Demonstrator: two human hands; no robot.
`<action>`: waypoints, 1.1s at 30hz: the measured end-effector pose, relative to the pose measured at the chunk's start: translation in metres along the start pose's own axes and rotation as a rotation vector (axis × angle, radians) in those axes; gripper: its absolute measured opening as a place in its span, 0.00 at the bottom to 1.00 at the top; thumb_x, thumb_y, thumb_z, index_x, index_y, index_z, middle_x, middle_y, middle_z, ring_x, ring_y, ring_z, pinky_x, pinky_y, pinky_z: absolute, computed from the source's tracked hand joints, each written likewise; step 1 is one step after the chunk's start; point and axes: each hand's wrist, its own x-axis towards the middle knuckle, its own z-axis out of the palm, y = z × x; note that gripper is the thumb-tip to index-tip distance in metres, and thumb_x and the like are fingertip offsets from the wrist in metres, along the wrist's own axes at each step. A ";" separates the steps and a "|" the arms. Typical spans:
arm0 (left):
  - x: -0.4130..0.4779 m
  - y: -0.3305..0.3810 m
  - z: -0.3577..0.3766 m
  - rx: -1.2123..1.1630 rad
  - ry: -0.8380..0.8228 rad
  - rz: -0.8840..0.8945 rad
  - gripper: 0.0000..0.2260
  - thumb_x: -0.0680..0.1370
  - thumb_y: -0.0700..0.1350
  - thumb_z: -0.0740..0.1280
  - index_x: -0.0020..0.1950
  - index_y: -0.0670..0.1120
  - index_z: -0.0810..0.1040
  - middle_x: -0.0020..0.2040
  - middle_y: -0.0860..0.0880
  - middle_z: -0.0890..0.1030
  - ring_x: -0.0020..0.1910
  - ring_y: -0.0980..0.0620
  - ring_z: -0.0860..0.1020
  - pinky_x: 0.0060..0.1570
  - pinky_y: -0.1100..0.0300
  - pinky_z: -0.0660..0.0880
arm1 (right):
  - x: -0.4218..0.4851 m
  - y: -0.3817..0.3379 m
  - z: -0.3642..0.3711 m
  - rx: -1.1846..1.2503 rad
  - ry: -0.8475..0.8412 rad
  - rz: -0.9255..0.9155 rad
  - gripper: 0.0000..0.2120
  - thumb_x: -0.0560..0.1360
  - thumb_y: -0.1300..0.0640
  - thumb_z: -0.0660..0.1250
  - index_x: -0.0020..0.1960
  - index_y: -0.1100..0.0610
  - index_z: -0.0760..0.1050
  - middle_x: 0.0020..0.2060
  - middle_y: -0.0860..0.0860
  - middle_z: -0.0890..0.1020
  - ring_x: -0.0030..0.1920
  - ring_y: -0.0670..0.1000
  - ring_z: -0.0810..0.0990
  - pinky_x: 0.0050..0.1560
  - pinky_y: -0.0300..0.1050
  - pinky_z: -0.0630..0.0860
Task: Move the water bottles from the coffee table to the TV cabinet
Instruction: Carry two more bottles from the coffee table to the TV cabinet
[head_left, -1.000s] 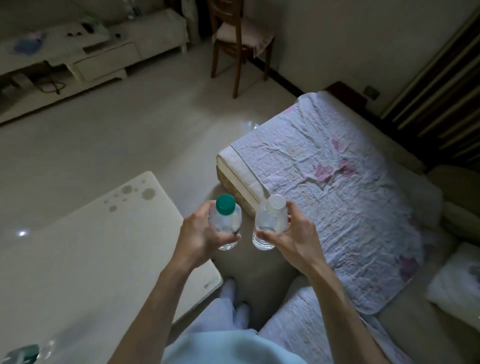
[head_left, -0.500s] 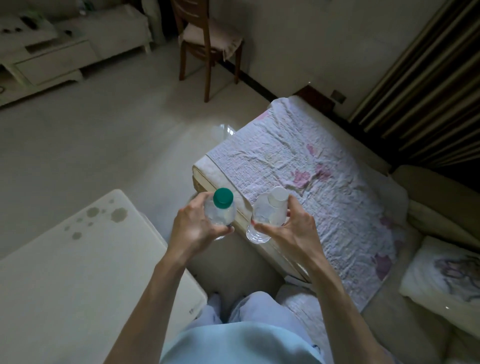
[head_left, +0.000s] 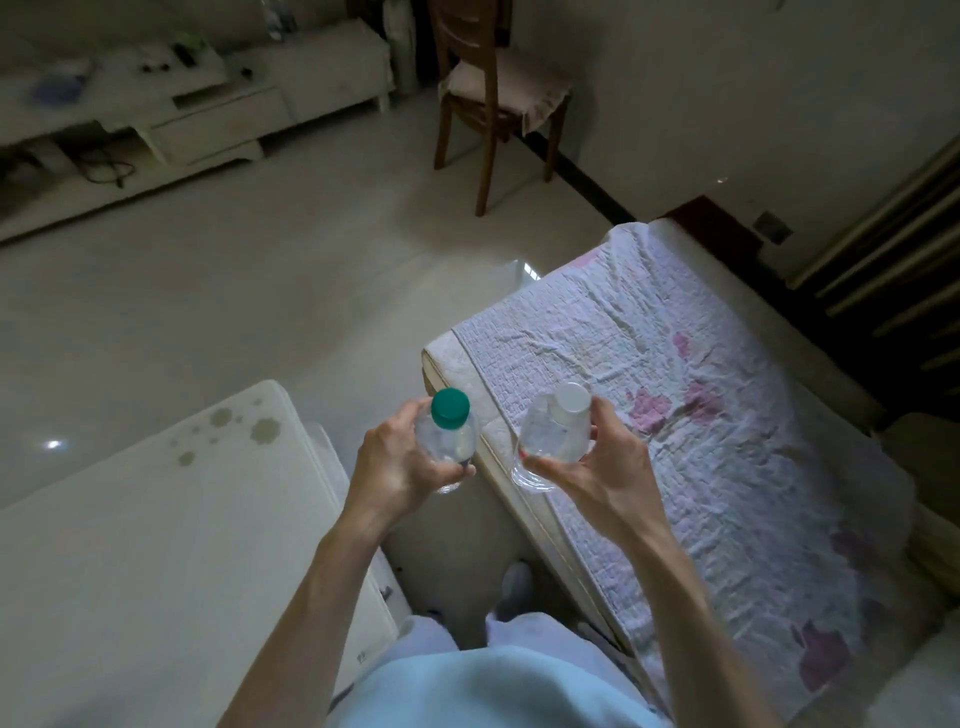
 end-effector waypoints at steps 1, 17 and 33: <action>0.004 0.006 0.002 -0.007 0.013 -0.009 0.31 0.60 0.53 0.80 0.59 0.49 0.74 0.47 0.53 0.80 0.46 0.51 0.79 0.47 0.58 0.78 | 0.008 0.003 -0.005 -0.003 -0.012 -0.014 0.36 0.62 0.44 0.79 0.65 0.52 0.69 0.54 0.49 0.81 0.52 0.48 0.81 0.49 0.45 0.82; 0.019 0.031 -0.014 -0.034 0.293 -0.166 0.25 0.61 0.51 0.81 0.51 0.49 0.73 0.40 0.55 0.75 0.41 0.53 0.73 0.36 0.72 0.64 | 0.105 -0.019 0.002 -0.018 -0.168 -0.169 0.39 0.60 0.47 0.82 0.66 0.51 0.69 0.57 0.49 0.81 0.53 0.50 0.80 0.52 0.45 0.78; 0.117 -0.057 -0.118 -0.139 0.371 -0.311 0.29 0.61 0.51 0.81 0.58 0.48 0.75 0.51 0.52 0.81 0.47 0.53 0.76 0.44 0.65 0.68 | 0.216 -0.119 0.108 -0.094 -0.308 -0.156 0.38 0.60 0.45 0.80 0.66 0.47 0.69 0.56 0.49 0.81 0.54 0.51 0.78 0.53 0.51 0.78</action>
